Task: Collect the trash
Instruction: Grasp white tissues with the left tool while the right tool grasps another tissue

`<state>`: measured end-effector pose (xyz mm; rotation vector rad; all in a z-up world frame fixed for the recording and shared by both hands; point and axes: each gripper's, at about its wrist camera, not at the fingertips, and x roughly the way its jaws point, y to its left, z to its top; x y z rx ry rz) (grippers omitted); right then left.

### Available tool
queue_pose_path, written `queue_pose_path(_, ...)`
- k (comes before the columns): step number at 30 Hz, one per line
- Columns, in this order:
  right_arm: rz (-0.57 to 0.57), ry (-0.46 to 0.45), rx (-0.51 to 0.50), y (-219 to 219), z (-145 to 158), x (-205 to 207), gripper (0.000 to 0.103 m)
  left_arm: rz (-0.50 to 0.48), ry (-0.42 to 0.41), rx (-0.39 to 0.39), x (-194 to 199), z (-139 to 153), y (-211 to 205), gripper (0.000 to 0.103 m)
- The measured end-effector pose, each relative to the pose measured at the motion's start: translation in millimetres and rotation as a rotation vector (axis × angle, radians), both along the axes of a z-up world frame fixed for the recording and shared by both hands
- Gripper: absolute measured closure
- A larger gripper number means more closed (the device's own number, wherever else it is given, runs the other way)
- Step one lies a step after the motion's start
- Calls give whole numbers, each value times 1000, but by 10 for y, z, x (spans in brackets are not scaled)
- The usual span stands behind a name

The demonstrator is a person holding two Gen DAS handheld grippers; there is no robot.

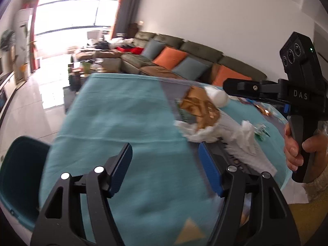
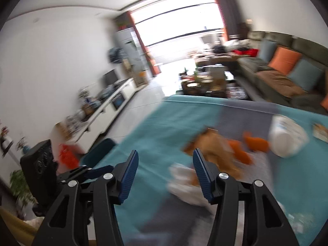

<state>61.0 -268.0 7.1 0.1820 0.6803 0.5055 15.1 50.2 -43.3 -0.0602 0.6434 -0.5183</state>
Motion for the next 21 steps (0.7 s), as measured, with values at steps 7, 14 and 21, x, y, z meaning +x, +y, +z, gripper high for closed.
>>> queue_pose_path(7, -159, 51, -28, -623, -209, -166, 49, -99, 45, 17, 197, -58, -458, 36)
queue_pose_path(14, -221, 110, -43, -774, -479, -276, 43, -111, 115, 48, 412, -156, -690, 37)
queue_pose_path(21, -210, 137, -57, -766, -616, -243, 43, -101, 151, 63, 552, -193, -778, 43)
